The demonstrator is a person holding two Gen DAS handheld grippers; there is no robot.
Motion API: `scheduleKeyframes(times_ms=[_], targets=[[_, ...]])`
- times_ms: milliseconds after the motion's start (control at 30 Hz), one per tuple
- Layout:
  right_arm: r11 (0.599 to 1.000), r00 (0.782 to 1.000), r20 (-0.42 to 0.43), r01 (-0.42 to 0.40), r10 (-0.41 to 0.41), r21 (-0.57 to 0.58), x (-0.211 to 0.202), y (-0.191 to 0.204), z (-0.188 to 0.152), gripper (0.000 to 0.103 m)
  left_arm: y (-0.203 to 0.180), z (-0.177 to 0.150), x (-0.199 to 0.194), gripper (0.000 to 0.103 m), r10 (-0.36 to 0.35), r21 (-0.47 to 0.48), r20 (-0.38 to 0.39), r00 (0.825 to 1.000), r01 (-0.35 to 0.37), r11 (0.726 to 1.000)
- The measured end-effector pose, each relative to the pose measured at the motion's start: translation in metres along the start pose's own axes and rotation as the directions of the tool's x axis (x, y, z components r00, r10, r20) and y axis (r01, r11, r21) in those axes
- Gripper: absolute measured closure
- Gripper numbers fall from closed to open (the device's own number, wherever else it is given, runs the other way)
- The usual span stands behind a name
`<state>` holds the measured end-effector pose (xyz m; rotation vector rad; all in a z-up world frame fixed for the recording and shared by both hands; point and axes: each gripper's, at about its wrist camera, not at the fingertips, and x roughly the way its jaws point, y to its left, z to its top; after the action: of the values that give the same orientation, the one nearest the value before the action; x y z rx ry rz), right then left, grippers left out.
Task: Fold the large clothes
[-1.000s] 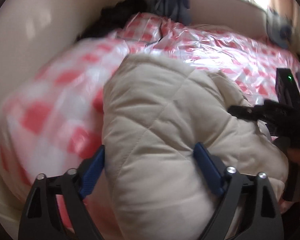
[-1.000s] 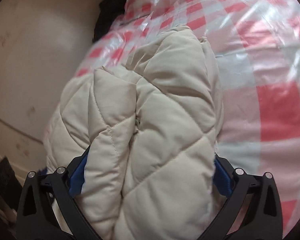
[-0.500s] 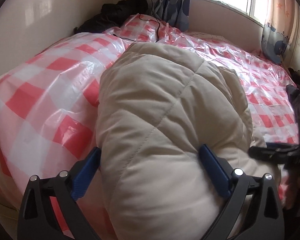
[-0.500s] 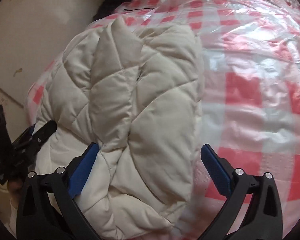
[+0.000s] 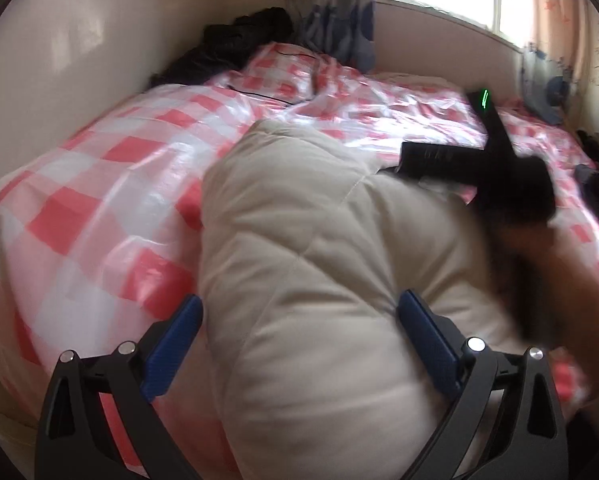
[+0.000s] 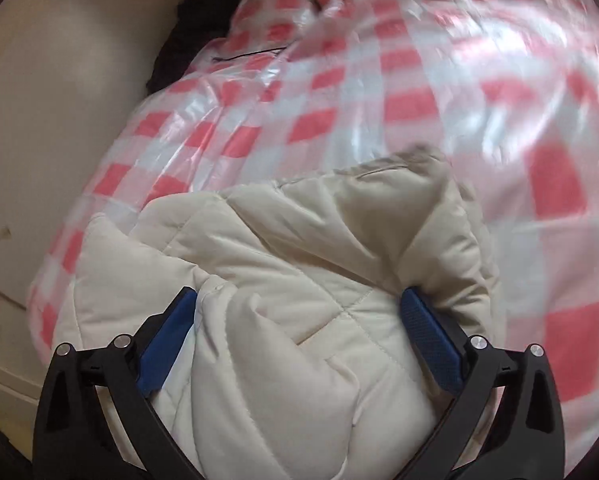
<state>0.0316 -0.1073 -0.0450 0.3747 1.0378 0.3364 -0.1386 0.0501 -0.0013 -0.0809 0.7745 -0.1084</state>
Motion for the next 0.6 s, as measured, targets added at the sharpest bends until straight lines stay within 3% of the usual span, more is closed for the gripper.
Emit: scheduleKeyframes(times_ms=[167, 267, 367, 433, 500, 600], targets=[[0.998, 1.000, -0.003, 0.026, -0.026, -0.061, -0.023, 0.008, 0.000, 0.007, -0.005, -0.003, -0.005, 0.008, 0.033, 0.025, 0.021, 0.999, -0.033, 0.999], [0.991, 0.994, 0.105, 0.011, 0.003, -0.134, -0.077, 0.023, -0.016, 0.007, -0.003, -0.003, -0.007, 0.008, 0.049, 0.014, 0.031, 0.998, -0.050, 0.999], [0.972, 0.984, 0.175, 0.022, 0.020, -0.234, -0.121, 0.040, -0.059, 0.007, -0.003, -0.003, -0.007, 0.008, 0.053, 0.013, 0.036, 0.998, -0.054, 0.998], [0.956, 0.981, 0.193, 0.085, -0.030, -0.280, -0.129, 0.039, -0.091, 0.007, -0.002, -0.003, -0.007, 0.008, 0.054, 0.013, 0.037, 0.998, -0.055, 0.998], [0.940, 0.972, 0.167, 0.206, -0.165, -0.273, -0.113, 0.026, -0.116, 0.007, -0.002, -0.003, -0.007, 0.007, 0.053, 0.010, 0.039, 0.998, -0.054, 0.998], [0.995, 0.995, 0.101, 0.024, -0.014, -0.100, -0.090, -0.023, -0.134, 0.007, -0.005, -0.006, -0.002, 0.007, 0.024, 0.018, 0.012, 1.000, -0.024, 1.000]])
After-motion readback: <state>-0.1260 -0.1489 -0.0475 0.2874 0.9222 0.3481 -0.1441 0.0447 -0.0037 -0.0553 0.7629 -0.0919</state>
